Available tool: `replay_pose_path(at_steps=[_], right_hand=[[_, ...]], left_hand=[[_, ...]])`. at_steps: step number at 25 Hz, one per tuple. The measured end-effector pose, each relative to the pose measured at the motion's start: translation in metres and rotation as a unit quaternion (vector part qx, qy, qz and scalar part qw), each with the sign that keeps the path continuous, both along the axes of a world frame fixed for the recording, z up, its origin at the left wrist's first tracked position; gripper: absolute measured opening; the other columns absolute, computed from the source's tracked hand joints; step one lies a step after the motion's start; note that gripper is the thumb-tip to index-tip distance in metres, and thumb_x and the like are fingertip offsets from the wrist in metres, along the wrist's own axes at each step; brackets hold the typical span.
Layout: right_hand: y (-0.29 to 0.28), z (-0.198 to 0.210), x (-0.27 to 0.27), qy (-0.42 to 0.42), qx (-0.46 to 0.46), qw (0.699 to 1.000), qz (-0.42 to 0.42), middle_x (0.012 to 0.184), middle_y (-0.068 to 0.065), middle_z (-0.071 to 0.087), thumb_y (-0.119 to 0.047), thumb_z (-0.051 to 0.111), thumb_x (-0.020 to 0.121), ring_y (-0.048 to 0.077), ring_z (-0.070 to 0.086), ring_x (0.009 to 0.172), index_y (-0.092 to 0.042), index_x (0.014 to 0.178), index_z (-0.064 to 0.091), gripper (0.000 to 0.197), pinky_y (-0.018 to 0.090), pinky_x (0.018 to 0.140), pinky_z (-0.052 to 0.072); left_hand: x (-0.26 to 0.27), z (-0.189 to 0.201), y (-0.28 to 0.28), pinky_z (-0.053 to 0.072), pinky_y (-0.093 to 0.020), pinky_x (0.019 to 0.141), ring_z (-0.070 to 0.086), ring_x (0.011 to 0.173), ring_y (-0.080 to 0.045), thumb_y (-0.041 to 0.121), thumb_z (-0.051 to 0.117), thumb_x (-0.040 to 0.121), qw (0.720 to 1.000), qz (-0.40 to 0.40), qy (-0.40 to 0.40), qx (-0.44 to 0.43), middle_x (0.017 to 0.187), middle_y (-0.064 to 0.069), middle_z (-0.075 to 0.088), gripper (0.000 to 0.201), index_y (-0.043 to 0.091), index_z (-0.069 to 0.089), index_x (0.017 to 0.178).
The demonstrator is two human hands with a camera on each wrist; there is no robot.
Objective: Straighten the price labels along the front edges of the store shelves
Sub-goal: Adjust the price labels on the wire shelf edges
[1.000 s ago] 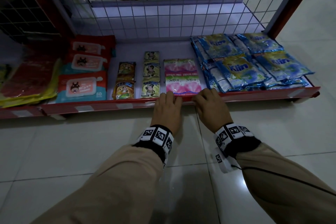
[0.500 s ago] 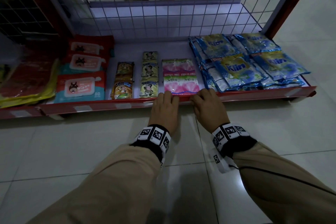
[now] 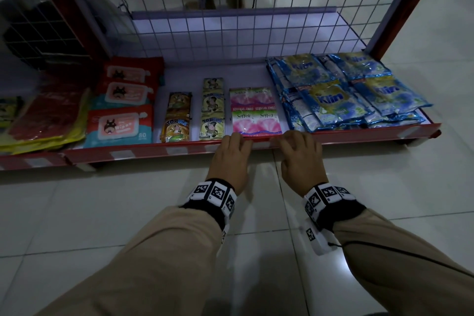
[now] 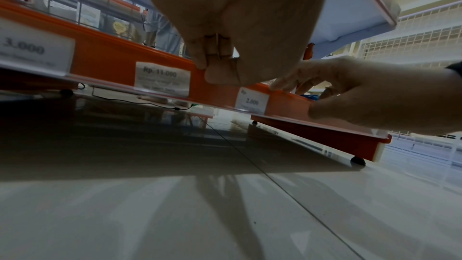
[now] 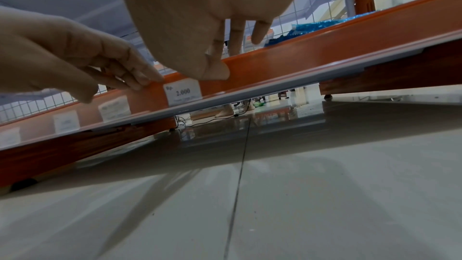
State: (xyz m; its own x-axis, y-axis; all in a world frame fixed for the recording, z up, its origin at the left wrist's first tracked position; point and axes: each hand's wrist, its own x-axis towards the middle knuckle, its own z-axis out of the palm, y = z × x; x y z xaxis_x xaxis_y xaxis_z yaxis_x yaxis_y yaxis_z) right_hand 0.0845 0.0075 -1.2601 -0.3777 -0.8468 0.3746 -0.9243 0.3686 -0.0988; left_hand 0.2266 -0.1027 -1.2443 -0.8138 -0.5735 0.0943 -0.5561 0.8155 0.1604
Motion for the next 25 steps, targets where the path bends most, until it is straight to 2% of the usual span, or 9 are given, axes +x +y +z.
replay_pose_path(at_steps=[3,8,11,13,16,19,23,25], right_hand=[[0.004,0.002,0.001,0.014,0.012,1.0,0.006,0.116,0.007,0.056,-0.007,0.062,0.062,0.033,0.051,0.102,-0.021,0.115,0.059,0.055,0.04,0.079,0.037],[0.009,0.009,-0.001,-0.02,0.037,0.999,0.017,0.12,0.011,0.058,-0.001,0.064,0.061,0.035,0.056,0.098,-0.011,0.113,0.06,0.054,0.04,0.075,0.042],[0.012,0.015,-0.001,-0.049,0.074,0.995,0.054,0.127,0.015,0.053,-0.001,0.059,0.07,0.036,0.052,0.107,-0.006,0.12,0.057,0.051,0.043,0.081,0.046],[0.015,0.022,-0.005,-0.057,0.068,0.994,0.068,0.126,0.018,0.052,-0.001,0.058,0.073,0.038,0.051,0.108,-0.002,0.12,0.056,0.047,0.045,0.084,0.047],[0.016,0.045,-0.019,-0.088,0.011,0.995,0.042,0.122,0.015,0.053,-0.002,0.058,0.077,0.034,0.051,0.107,-0.005,0.122,0.057,0.045,0.042,0.085,0.048],[0.015,0.082,-0.037,-0.092,-0.076,0.993,0.014,0.117,0.014,0.054,-0.003,0.06,0.08,0.033,0.051,0.107,-0.008,0.12,0.058,0.041,0.038,0.081,0.047],[0.011,0.15,-0.054,-0.043,-0.224,0.974,0.008,0.112,0.015,0.055,-0.003,0.062,0.08,0.032,0.051,0.105,-0.005,0.117,0.059,0.037,0.036,0.083,0.046],[0.006,0.182,-0.059,-0.017,-0.27,0.963,0.011,0.111,0.011,0.054,-0.006,0.06,0.081,0.028,0.05,0.103,-0.009,0.117,0.058,0.036,0.032,0.085,0.042]], left_hand=[[0.003,0.003,0.006,0.037,-0.035,0.098,0.036,0.117,-0.028,0.003,0.052,0.076,1.0,0.001,-0.02,-0.005,0.131,-0.009,0.038,0.065,0.014,0.037,0.138],[0.009,0.008,0.007,0.036,-0.034,0.097,0.035,0.121,-0.026,0.006,0.051,0.077,0.999,-0.005,-0.043,-0.02,0.136,-0.004,0.04,0.065,0.016,0.036,0.14],[0.011,0.015,0.008,0.036,-0.035,0.101,0.037,0.125,-0.024,0.004,0.05,0.079,0.999,-0.01,-0.043,-0.008,0.139,-0.004,0.042,0.062,0.016,0.039,0.139],[0.011,0.024,0.011,0.037,-0.035,0.099,0.036,0.126,-0.024,0.005,0.048,0.081,0.998,-0.012,-0.053,-0.017,0.138,-0.003,0.045,0.056,0.016,0.044,0.135],[0.004,0.049,0.015,0.035,-0.037,0.099,0.037,0.124,-0.025,0.014,0.049,0.083,0.997,-0.024,-0.051,-0.05,0.134,-0.003,0.048,0.045,0.016,0.05,0.129],[-0.014,0.091,0.017,0.033,-0.038,0.098,0.036,0.125,-0.025,0.018,0.051,0.084,0.996,-0.03,0.003,-0.079,0.136,-0.002,0.047,0.045,0.018,0.049,0.129],[-0.043,0.157,0.02,0.033,-0.037,0.093,0.041,0.117,-0.024,0.016,0.05,0.085,0.985,-0.046,0.088,-0.144,0.129,-0.001,0.051,0.039,0.019,0.051,0.124],[-0.054,0.185,0.02,0.034,-0.037,0.092,0.042,0.117,-0.024,0.015,0.051,0.083,0.977,-0.053,0.127,-0.162,0.127,-0.001,0.052,0.043,0.019,0.05,0.126]])
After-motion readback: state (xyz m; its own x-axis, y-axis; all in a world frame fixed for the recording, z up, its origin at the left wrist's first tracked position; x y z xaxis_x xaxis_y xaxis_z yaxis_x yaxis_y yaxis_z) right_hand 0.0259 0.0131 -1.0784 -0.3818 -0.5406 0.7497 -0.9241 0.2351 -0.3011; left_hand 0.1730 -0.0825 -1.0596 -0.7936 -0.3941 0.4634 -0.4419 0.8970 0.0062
